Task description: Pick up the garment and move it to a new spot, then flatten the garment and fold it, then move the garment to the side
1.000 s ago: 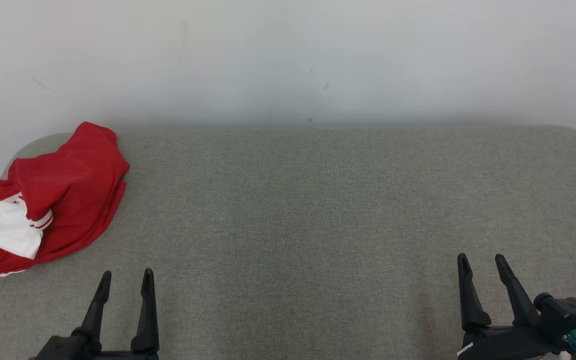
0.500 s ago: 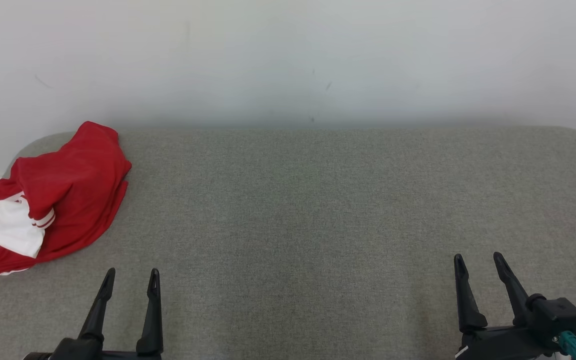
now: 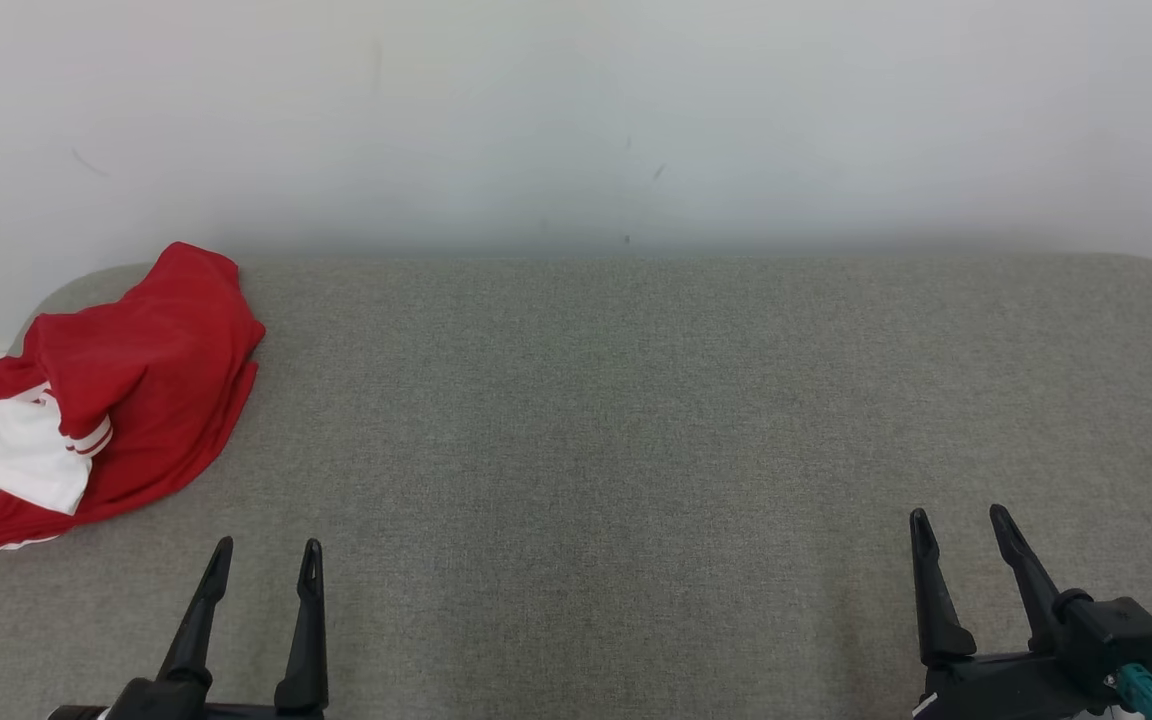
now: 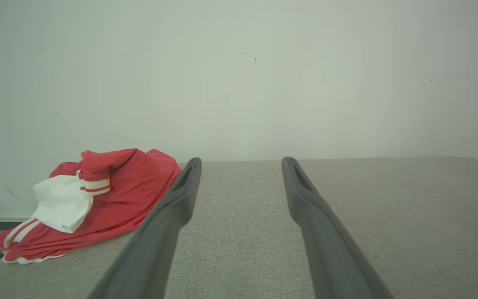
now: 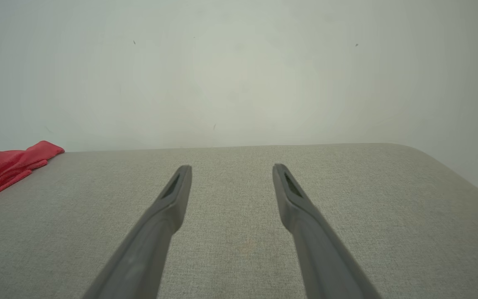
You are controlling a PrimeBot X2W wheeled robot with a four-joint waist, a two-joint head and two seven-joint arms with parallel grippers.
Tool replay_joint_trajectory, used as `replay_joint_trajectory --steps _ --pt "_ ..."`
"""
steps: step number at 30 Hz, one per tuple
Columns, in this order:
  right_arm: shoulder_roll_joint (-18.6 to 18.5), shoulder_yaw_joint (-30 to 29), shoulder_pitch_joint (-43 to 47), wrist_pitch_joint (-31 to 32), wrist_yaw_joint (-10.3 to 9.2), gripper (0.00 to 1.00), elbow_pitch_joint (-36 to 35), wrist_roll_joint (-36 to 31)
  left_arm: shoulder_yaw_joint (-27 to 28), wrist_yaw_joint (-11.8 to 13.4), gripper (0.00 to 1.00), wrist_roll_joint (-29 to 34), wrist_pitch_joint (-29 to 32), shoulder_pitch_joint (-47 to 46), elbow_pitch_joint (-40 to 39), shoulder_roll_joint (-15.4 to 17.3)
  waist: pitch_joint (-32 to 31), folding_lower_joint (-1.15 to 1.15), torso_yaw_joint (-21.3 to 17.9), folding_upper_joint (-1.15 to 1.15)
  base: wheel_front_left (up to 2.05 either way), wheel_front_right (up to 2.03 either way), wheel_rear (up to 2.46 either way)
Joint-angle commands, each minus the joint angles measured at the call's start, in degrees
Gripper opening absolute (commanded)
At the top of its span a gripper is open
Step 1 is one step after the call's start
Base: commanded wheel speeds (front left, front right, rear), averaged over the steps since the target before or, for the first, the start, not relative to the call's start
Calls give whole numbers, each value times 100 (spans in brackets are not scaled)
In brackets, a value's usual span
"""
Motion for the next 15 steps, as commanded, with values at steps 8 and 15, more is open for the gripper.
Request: replay_joint_trajectory --steps 8,15 --pt "-14 -11 38 -20 -14 100 -1 18 74 -15 100 32 -18 47 30 -26 -24 0 1 0 0 0 0" --pt "-14 -2 61 -21 -14 100 10 58 85 -25 100 52 -18 35 53 -29 -35 0 31 0 0 0 0"
